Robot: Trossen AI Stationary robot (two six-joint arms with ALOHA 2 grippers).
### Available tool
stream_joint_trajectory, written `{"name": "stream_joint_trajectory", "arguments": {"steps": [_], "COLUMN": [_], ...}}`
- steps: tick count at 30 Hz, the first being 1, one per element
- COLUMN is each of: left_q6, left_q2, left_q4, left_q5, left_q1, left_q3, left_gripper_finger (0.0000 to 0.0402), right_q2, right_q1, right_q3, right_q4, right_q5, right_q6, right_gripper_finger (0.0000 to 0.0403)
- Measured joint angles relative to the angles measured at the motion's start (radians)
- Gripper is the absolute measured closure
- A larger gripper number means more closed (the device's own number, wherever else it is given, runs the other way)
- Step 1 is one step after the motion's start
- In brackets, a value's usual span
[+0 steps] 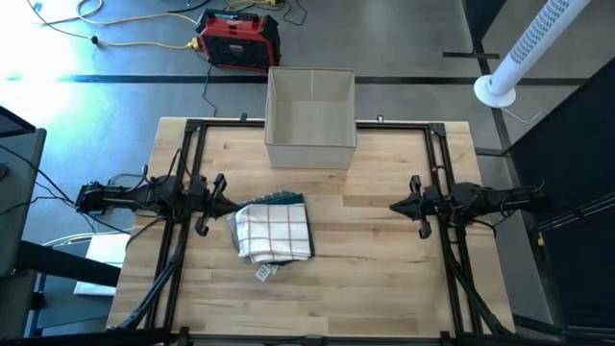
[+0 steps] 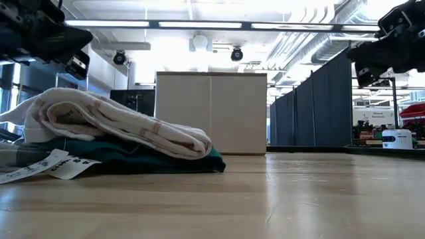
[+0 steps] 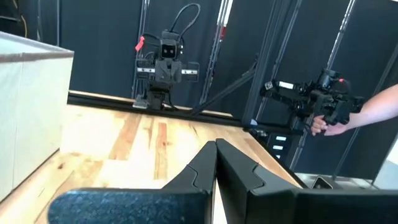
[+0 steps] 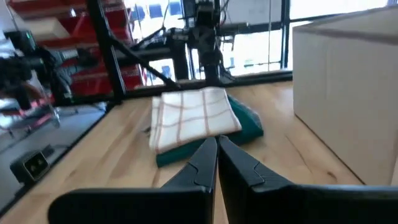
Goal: Fold towel
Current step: Return to Home Position
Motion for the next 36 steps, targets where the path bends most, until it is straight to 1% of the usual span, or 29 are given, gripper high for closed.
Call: {"name": "stream_joint_trajectory", "arguments": {"steps": [6,36], "left_q6": [0.000,0.001], "left_q2": [0.002,0.002], "left_q4": [-0.019,-0.016], "left_q5": [-0.003,-0.002], "left_q1": [0.000,0.000], "left_q3": [0.000,0.000], "left_gripper_finger": [0.0402,0.0402], "right_q2": [0.039,0.041], "right_q1": [0.000,0.000], "right_q3": [0.000,0.000], "right_q4": [-0.001,-0.001], "right_q5": [-0.004,-0.006], "right_q6": [-0.011,-0.011], "right_gripper_finger": [0.0402,0.0402]}}
